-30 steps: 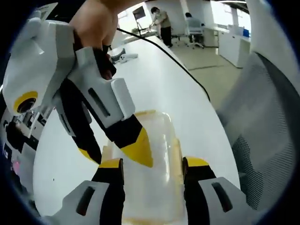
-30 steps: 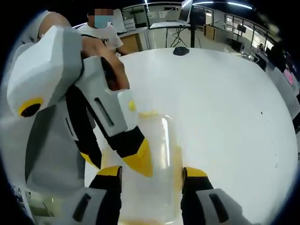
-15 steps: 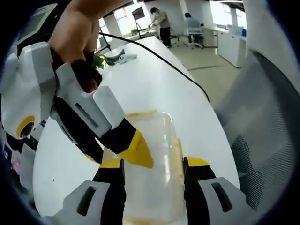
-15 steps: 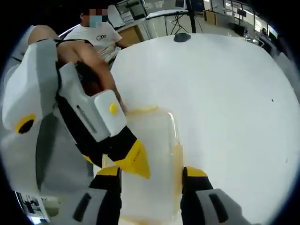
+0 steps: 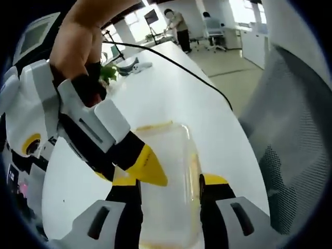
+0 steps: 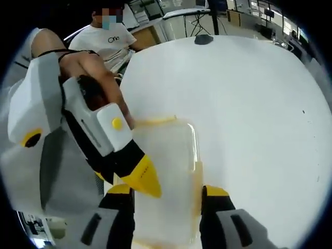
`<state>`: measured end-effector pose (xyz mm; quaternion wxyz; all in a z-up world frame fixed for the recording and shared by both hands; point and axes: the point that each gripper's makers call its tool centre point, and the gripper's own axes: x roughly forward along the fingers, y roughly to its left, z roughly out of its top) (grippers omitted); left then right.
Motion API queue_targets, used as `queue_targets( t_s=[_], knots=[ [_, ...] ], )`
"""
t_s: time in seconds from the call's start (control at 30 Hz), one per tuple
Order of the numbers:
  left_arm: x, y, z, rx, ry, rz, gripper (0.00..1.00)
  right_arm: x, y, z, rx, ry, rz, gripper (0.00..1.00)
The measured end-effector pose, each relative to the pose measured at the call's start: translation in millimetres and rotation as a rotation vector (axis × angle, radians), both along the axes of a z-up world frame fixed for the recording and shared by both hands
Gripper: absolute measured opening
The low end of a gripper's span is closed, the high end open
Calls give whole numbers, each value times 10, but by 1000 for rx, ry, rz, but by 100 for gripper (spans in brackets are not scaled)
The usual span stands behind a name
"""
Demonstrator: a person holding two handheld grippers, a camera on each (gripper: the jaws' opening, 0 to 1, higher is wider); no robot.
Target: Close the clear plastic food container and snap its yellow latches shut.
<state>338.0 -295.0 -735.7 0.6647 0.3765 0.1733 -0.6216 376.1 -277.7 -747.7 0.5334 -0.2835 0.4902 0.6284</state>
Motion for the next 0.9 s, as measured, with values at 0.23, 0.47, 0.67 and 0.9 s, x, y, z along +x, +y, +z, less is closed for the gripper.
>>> queue_targets(
  t_s=[0.23, 0.47, 0.67, 0.9],
  knots=[
    [-10, -13, 5, 14, 5, 2, 41, 10, 18, 13, 18, 5, -5, 48],
    [-13, -32, 45, -36, 62, 35, 42, 12, 15, 38, 42, -11, -15, 49],
    [-11, -44, 52, -32, 63, 45, 42, 8, 42, 83, 82, -87, 15, 48],
    [-111, -57, 118, -46, 72, -1, 40, -12, 60, 115, 148, -148, -18, 49]
  ],
)
